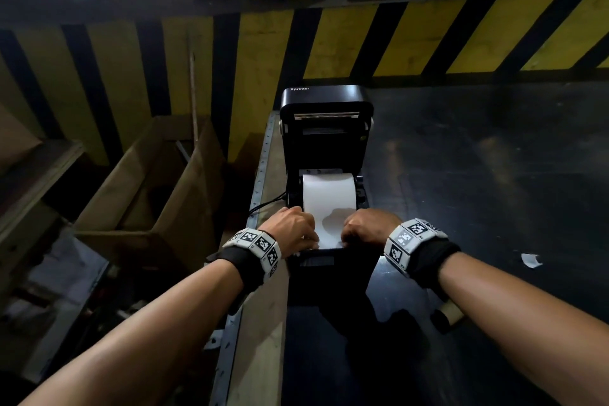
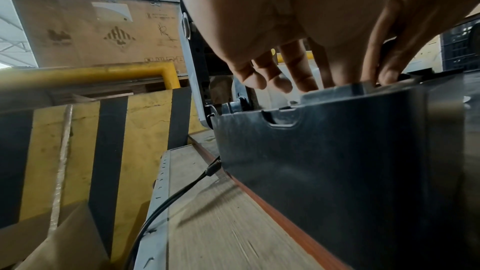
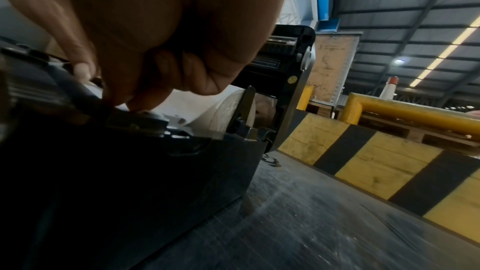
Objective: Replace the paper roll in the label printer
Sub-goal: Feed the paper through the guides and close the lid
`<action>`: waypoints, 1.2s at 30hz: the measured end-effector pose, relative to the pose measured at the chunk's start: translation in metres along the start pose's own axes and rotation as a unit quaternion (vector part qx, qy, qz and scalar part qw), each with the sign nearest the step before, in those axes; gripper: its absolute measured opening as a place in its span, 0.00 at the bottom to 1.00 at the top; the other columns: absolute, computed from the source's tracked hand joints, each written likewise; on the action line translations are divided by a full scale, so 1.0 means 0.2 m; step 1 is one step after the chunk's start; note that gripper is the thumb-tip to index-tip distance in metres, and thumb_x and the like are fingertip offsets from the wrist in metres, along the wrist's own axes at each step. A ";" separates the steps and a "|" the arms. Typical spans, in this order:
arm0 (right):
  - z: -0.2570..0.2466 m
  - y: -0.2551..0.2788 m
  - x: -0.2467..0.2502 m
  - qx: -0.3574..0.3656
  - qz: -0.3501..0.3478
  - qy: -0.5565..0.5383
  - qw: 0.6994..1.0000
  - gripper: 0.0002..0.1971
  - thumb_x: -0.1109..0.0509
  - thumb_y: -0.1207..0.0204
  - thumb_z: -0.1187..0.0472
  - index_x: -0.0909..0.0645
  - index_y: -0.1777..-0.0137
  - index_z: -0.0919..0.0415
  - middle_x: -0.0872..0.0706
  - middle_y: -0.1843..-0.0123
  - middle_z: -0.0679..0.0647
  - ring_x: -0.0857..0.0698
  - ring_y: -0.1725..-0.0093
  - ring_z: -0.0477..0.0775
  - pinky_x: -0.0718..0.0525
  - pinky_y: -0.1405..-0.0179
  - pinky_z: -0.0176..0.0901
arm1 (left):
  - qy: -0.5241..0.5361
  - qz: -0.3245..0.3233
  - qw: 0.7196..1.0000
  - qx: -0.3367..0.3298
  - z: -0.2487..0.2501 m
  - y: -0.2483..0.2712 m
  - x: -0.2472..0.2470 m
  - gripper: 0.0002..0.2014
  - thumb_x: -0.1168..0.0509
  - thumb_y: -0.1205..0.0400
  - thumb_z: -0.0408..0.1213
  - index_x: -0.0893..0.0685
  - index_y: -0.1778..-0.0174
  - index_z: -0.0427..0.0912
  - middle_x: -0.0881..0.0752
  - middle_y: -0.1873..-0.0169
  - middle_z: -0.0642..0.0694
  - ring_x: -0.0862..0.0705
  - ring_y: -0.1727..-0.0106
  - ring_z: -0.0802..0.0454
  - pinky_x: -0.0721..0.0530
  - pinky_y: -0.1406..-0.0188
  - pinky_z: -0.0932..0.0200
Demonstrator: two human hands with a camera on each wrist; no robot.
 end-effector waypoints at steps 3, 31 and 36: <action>0.01 0.00 -0.01 -0.015 0.016 0.001 1.000 0.14 0.37 0.24 0.57 0.18 0.61 0.69 0.18 0.59 0.58 0.18 0.58 0.58 0.38 0.75 0.35 | -0.011 0.002 1.000 -0.005 0.01 0.01 0.00 0.15 0.41 0.18 0.49 0.13 0.44 0.51 0.14 0.43 0.51 0.23 0.40 0.47 0.30 0.45 0.55; -0.11 0.13 0.02 -0.043 0.038 0.021 0.998 0.11 0.38 0.24 0.59 0.18 0.49 0.63 0.22 0.50 0.58 0.22 0.58 0.57 0.29 0.64 0.44 | 0.066 0.067 0.994 0.049 0.03 0.09 -0.03 0.20 0.35 0.24 0.57 0.15 0.44 0.48 0.15 0.47 0.48 0.21 0.45 0.50 0.28 0.44 0.55; -0.11 0.19 0.01 -0.028 0.066 0.009 0.997 0.12 0.40 0.23 0.57 0.18 0.48 0.60 0.18 0.47 0.57 0.17 0.52 0.60 0.29 0.65 0.43 | 0.076 0.090 0.992 0.039 0.08 0.13 -0.01 0.13 0.38 0.21 0.47 0.11 0.51 0.45 0.12 0.54 0.46 0.18 0.49 0.46 0.21 0.45 0.48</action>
Point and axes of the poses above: each hand's wrist, its own y-axis away from the middle knuckle, its own x-axis out of the back of the hand, z = x × y, the point moved 7 cm from there along -y, towards the middle knuckle
